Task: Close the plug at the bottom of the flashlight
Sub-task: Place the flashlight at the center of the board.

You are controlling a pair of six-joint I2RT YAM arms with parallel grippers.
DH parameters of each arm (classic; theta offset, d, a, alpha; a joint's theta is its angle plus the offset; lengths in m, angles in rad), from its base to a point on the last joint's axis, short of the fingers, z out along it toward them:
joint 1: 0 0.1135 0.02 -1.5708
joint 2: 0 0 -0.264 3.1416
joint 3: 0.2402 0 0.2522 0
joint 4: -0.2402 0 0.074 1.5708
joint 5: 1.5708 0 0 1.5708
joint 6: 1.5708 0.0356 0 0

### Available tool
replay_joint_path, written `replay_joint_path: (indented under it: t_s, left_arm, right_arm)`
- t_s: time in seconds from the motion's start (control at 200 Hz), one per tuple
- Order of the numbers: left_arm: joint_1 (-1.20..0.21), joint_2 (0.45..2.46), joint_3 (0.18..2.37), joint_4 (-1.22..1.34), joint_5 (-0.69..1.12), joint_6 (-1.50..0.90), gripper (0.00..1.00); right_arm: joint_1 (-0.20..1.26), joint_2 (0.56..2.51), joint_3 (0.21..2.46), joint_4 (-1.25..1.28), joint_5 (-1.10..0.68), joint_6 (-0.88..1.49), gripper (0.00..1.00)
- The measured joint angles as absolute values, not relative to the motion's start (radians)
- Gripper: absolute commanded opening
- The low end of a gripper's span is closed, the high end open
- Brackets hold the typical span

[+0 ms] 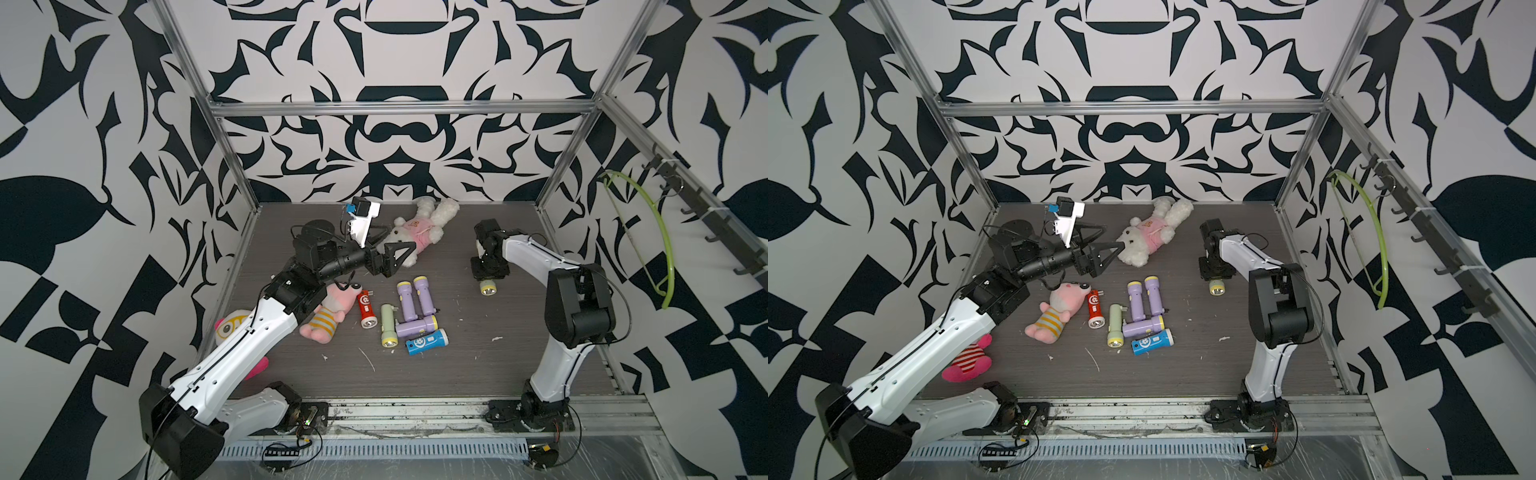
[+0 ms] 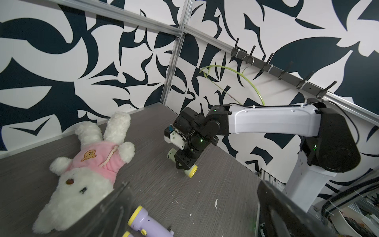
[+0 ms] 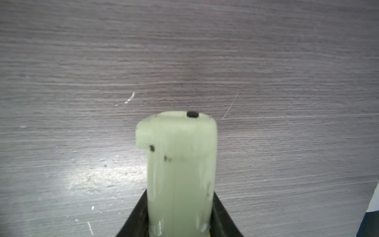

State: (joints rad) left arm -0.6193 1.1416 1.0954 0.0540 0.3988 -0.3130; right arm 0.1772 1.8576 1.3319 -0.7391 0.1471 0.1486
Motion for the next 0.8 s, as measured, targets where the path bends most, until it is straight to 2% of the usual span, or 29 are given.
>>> replay_joint_path:
  t_s: [0.495, 0.535, 0.735, 0.775, 0.8]
  left_arm:
    - [-0.619, 1.154, 1.095, 0.043, 0.398, -0.309, 0.99]
    - [-0.619, 1.156, 1.095, 0.043, 0.398, -0.309, 0.99]
    - [-0.619, 1.161, 1.095, 0.040, 0.402, -0.310, 0.99]
    - [-0.619, 1.161, 1.095, 0.040, 0.402, -0.310, 0.99]
    - [-0.619, 1.161, 1.095, 0.040, 0.403, -0.310, 0.99]
  right_arm:
    - [0.147, 1.869, 1.280, -0.727, 0.126, 0.158, 0.00]
    - [0.145, 1.869, 1.278, -0.725, 0.124, 0.159, 0.07]
    - [0.143, 1.879, 1.276, -0.709, 0.105, 0.160, 0.08]
    - [0.141, 1.883, 1.276, -0.706, 0.101, 0.160, 0.20]
    - [0.140, 1.887, 1.276, -0.705, 0.099, 0.160, 0.22]
